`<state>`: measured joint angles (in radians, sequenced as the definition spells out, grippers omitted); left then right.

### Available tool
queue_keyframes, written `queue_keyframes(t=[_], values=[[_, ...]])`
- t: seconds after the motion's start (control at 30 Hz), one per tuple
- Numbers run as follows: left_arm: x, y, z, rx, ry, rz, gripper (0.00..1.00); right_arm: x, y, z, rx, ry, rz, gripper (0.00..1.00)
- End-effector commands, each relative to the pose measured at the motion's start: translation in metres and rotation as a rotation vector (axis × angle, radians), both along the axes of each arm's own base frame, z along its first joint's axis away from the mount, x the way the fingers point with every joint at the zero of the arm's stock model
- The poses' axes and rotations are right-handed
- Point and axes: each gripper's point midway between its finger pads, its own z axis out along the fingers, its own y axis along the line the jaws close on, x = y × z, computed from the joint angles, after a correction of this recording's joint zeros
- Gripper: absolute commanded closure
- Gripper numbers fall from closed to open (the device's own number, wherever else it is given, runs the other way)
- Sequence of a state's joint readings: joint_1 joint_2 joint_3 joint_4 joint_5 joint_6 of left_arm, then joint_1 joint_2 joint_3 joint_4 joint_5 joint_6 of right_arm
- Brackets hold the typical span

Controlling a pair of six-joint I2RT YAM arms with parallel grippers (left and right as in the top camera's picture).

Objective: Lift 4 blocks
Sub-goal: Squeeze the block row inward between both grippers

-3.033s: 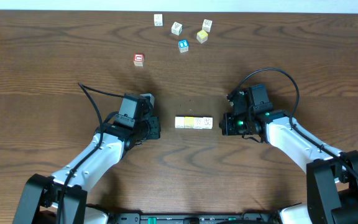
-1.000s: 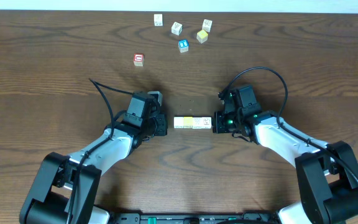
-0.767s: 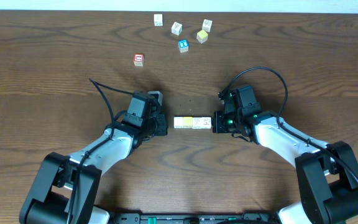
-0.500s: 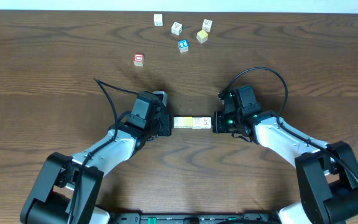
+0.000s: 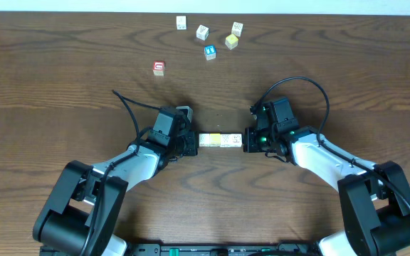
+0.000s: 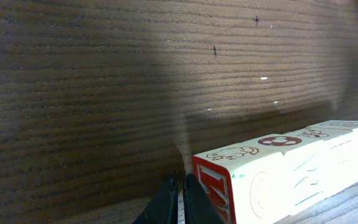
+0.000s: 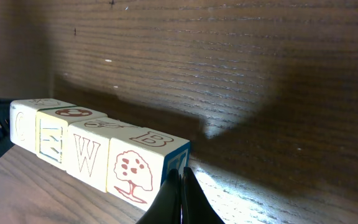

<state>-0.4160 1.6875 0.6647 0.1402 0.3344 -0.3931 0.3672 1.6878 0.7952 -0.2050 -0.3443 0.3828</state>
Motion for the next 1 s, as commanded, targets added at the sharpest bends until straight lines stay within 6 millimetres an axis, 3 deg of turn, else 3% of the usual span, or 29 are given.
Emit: queue_keyframes(t=[0.0,0.6,0.8,0.97], values=[[-0.003,0.001,-0.007,0.01,0.021,0.004,0.93,-0.004,0.005,-0.001,0.015,0.013,0.012,0.99],[-0.003,-0.006,0.005,-0.033,0.006,-0.018,0.93,-0.004,0.006,0.0,0.024,0.006,0.026,0.99],[-0.004,-0.006,0.004,-0.032,0.009,-0.018,0.93,-0.007,-0.01,-0.009,-0.068,0.028,-0.015,0.99],[-0.004,-0.006,0.004,-0.032,0.009,-0.018,0.93,-0.009,-0.012,-0.01,-0.082,0.022,0.005,0.99]])
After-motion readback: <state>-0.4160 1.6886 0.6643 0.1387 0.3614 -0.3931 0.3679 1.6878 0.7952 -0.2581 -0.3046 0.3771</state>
